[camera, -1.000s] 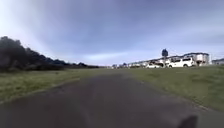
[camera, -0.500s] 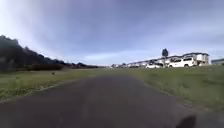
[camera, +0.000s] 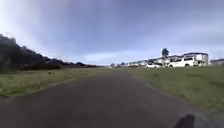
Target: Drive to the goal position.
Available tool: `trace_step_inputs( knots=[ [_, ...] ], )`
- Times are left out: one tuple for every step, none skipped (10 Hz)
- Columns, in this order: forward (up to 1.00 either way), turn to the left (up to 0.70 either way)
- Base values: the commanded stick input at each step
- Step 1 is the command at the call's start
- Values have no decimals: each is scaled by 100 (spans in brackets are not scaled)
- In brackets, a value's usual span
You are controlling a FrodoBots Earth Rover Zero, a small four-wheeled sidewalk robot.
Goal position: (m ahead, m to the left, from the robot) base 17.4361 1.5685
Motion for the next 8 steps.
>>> trace_step_inputs(
  knots=[
    [100,0],
    [100,0],
    [100,0],
    [100,0],
    [100,0],
    [100,0],
    [100,0],
    [100,0]
  ],
)
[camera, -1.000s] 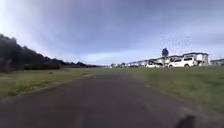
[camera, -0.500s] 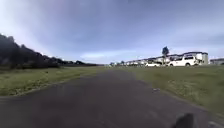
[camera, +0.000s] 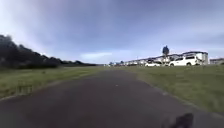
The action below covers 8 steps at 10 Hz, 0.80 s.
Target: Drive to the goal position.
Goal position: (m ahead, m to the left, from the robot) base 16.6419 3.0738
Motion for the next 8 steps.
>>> trace_step_inputs(
  knots=[
    [100,0],
    [100,0],
    [100,0],
    [100,0],
    [100,0],
    [100,0],
    [100,0],
    [100,0]
  ],
)
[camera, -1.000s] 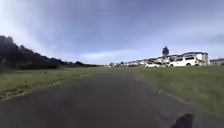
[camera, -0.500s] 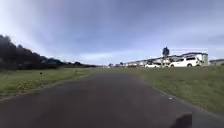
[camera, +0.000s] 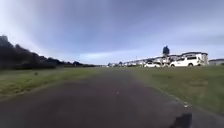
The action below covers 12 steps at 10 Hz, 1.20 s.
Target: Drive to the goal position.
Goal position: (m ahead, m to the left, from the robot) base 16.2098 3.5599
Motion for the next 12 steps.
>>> trace_step_inputs(
  knots=[
    [100,0],
    [100,0],
    [100,0],
    [100,0],
    [100,0],
    [100,0],
    [100,0],
    [100,0],
    [100,0],
    [100,0],
    [100,0],
    [100,0]
  ],
)
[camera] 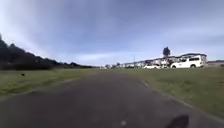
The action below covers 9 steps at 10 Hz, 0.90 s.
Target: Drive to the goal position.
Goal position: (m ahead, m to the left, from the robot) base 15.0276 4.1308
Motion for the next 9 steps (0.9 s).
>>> trace_step_inputs(
  knots=[
    [100,0],
    [100,0],
    [100,0],
    [100,0],
    [100,0],
    [100,0],
    [100,0],
    [100,0],
    [100,0]
  ],
)
